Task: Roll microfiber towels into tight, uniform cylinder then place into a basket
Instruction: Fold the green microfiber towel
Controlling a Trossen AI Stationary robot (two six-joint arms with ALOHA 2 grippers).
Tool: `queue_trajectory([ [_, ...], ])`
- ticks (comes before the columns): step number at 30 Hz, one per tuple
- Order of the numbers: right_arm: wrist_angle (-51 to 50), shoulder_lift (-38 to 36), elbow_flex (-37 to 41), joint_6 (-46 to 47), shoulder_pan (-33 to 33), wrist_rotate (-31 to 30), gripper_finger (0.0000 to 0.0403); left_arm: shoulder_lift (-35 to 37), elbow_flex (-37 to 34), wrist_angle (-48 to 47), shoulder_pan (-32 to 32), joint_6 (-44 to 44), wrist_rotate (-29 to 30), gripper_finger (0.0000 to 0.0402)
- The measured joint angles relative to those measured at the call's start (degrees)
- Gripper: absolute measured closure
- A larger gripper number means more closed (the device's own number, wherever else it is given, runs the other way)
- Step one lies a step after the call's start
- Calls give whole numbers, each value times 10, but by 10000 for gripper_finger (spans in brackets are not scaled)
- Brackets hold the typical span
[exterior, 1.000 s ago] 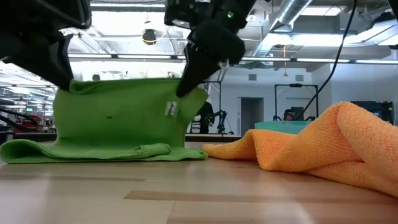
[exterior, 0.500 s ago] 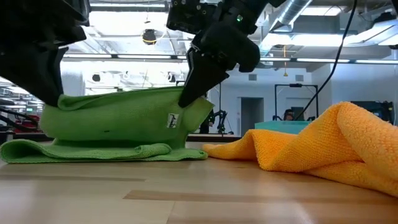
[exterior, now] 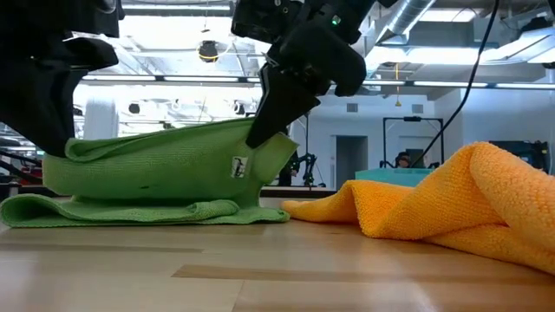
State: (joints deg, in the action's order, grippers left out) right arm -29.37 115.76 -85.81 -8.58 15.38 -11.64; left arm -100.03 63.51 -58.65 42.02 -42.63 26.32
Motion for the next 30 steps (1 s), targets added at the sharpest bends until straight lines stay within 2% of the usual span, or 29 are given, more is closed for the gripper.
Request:
queue_trajectory([
  [7, 4, 47, -8, 16, 12, -12, 392, -1, 3, -11, 5, 0, -10, 401],
  [17, 4, 55, -12, 25, 24, -17, 392, -2, 5, 31, 5, 11, -55, 401],
  [22, -1, 55, -12, 27, 33, -13, 390, -2, 6, 33, 4, 15, -50, 401],
  [26, -8, 55, -11, 26, 40, -13, 384, -2, 6, 27, 5, 15, -47, 389],
  [30, -10, 55, -10, 26, 42, -15, 359, -2, 5, 27, 6, 15, -57, 366],
])
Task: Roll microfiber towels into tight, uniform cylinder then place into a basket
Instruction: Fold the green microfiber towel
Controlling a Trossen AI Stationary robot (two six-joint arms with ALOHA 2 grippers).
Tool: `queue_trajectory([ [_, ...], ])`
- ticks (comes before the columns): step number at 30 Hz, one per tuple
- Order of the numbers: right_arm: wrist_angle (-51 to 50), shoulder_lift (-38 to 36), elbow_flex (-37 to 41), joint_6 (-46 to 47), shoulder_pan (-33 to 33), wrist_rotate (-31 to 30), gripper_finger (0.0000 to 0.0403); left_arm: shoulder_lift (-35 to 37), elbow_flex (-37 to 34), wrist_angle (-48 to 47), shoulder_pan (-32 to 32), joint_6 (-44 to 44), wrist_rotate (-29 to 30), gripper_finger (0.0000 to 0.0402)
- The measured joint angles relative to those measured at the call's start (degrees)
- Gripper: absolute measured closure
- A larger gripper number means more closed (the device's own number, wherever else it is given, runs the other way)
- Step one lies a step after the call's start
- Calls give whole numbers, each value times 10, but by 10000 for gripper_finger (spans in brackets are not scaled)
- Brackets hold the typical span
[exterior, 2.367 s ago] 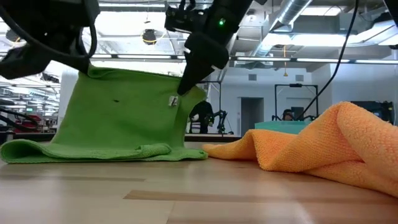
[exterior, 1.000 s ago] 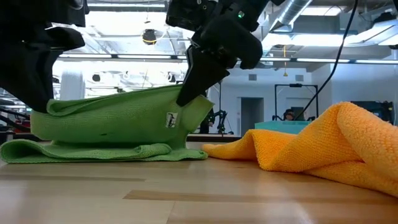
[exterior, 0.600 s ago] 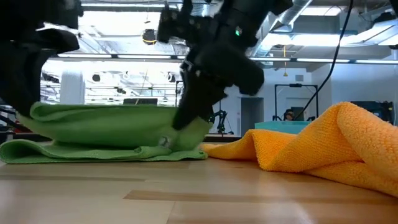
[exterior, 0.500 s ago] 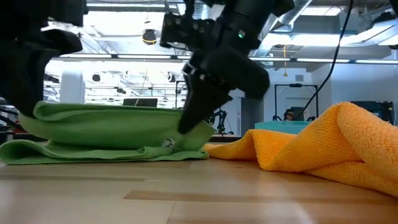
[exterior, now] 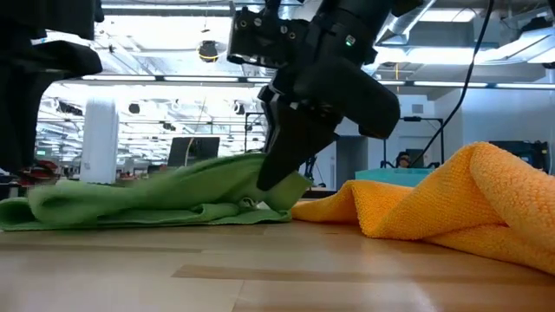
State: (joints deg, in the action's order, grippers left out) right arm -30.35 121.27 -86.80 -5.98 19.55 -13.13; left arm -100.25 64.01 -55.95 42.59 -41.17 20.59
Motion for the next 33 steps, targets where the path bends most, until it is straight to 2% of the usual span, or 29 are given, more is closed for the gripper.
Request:
queue_trajectory([
  [9, 12, 0, 0, 2, 2, 10, 289, 0, 0, 2, -1, -5, 2, 312],
  [15, 26, 0, -1, 4, 10, 11, 234, 0, -6, 12, -1, -16, 8, 306],
  [19, 17, -8, -3, 21, 13, 11, 207, 0, -16, 19, -1, -15, 34, 306],
  [26, -122, -42, -53, 42, 14, -11, 204, 0, -16, 10, -1, 26, 36, 306],
  [30, -232, -85, -78, 36, 13, -69, 216, 0, -11, -36, 3, 39, 39, 306],
  [33, -261, -128, -80, 53, 11, -98, 228, 0, 1, -81, 9, 5, 49, 306],
])
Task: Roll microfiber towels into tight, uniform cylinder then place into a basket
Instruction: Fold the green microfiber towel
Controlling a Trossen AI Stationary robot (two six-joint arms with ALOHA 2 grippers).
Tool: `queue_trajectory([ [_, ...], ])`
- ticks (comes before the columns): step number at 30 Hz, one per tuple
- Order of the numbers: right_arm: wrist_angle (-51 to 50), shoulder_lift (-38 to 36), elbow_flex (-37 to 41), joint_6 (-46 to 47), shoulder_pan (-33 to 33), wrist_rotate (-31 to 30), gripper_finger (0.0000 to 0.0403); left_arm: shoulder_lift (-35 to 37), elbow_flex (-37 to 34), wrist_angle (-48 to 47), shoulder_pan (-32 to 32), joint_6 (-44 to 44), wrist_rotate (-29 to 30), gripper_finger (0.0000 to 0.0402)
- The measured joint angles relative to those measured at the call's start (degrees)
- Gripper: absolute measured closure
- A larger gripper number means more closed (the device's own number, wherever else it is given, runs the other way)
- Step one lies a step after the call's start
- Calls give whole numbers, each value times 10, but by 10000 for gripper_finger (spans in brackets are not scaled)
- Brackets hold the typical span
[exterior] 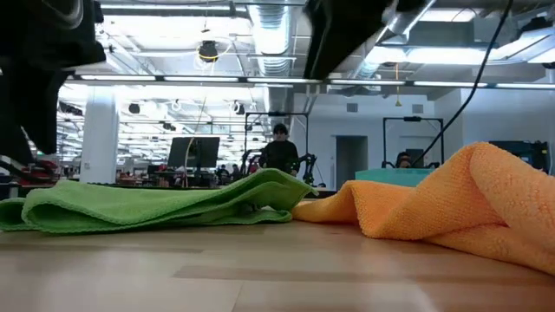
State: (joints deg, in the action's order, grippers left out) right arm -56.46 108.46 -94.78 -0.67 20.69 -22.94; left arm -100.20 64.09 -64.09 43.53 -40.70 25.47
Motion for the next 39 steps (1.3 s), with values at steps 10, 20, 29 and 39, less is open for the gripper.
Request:
queue_trajectory([
  [10, -19, -104, 91, 80, 0, -1, 249, 1, -29, 32, 68, -79, 113, 305],
  [20, 153, -192, 286, 126, 38, -65, 273, 1, -93, 119, 73, -119, 146, 305],
  [29, 234, -245, 296, 94, 71, -133, 291, 1, -96, 148, 65, -72, 150, 305],
  [39, 266, -252, 295, 92, 69, -134, 291, 1, -96, 156, 62, 54, 137, 305],
])
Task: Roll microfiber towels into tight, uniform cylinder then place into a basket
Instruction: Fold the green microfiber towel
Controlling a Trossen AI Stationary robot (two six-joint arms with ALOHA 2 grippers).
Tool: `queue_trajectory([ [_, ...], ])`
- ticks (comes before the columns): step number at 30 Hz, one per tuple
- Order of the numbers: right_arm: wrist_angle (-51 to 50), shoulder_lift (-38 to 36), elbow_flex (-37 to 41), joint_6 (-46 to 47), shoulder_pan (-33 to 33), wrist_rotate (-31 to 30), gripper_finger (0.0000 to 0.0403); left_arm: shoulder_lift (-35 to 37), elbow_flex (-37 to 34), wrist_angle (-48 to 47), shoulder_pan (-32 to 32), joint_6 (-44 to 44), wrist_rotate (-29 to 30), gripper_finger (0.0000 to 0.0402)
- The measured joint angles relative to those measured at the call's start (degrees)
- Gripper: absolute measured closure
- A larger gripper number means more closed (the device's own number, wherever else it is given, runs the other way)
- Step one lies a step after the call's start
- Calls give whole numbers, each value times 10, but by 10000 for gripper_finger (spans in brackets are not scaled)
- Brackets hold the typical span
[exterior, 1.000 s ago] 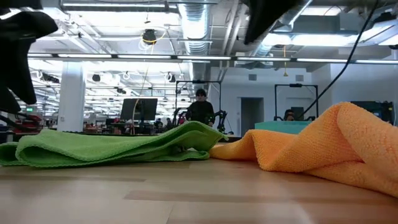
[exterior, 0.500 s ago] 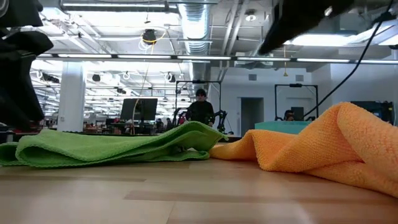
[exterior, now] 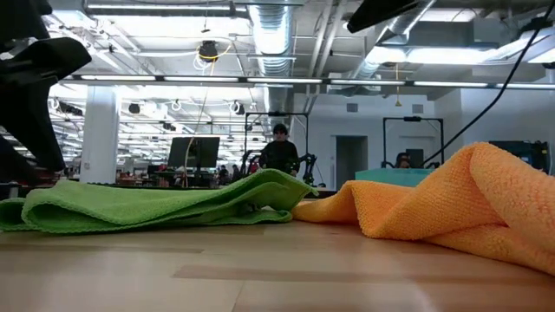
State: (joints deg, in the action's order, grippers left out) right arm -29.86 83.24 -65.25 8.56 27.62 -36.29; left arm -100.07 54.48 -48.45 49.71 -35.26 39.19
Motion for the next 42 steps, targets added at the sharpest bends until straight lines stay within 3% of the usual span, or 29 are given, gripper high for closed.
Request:
queue_trajectory([
  [21, 37, 23, 0, -30, -4, 4, 291, -3, -22, 6, -41, 58, -44, 306],
  [34, 38, 23, 0, -30, -4, 4, 291, -3, -33, 4, -43, 18, 3, 307],
  [42, 38, 23, 0, -30, -4, 4, 291, -3, -33, 4, -43, -38, 0, 375],
])
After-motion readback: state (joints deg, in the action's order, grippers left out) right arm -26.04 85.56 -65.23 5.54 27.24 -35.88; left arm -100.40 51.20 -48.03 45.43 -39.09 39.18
